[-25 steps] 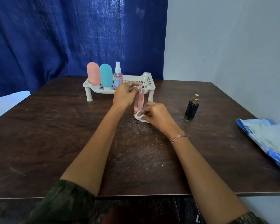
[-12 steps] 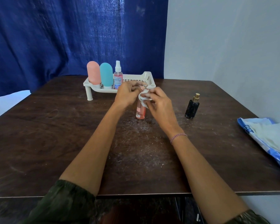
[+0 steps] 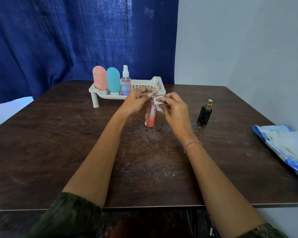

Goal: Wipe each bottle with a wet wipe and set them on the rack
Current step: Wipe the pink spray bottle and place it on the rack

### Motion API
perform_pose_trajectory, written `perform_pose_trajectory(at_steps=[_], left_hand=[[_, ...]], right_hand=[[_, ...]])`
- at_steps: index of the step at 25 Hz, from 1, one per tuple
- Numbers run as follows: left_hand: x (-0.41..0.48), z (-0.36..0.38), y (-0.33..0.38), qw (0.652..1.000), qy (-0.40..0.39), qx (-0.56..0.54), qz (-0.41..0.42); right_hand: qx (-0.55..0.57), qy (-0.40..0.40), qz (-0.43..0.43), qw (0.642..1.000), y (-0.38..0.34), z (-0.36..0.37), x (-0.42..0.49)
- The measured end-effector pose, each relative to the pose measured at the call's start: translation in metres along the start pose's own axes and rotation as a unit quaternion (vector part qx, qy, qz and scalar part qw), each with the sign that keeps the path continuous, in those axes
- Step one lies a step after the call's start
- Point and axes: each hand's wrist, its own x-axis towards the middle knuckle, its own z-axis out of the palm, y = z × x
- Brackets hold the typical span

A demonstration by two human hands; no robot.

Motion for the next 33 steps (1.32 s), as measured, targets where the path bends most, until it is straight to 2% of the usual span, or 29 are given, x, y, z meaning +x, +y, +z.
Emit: perform_pose_trajectory(at_steps=[3, 6, 10, 18, 21, 27, 30, 33], left_hand=[[-0.003, -0.001, 0.001, 0.999, -0.010, -0.032, 0.015], [-0.004, 0.000, 0.000, 0.999, -0.013, -0.047, 0.015], [-0.003, 0.001, 0.004, 0.997, -0.026, -0.062, -0.029], [-0.007, 0.001, 0.008, 0.996, -0.090, 0.000, 0.011], [-0.007, 0.000, 0.006, 0.993, -0.119, -0.008, 0.009], [-0.006, 0.002, 0.005, 0.992, -0.116, 0.046, 0.016], [-0.006, 0.005, 0.007, 0.991, -0.131, 0.031, 0.013], [-0.006, 0.004, 0.008, 0.991, -0.131, 0.014, -0.001]], right_hand=[[0.004, -0.020, -0.046, 0.999, -0.006, 0.004, -0.002], [0.003, -0.025, -0.029, 0.999, -0.007, 0.005, -0.002], [0.006, -0.001, 0.001, 1.000, -0.005, 0.004, 0.000], [0.072, 0.049, 0.041, 0.995, -0.002, 0.002, 0.003], [0.082, 0.036, 0.045, 0.995, -0.003, 0.001, 0.003], [0.063, 0.014, 0.049, 0.997, -0.004, -0.001, 0.004], [0.074, 0.022, 0.076, 0.994, -0.005, -0.001, 0.007], [0.155, 0.010, 0.137, 0.978, -0.005, -0.002, 0.009]])
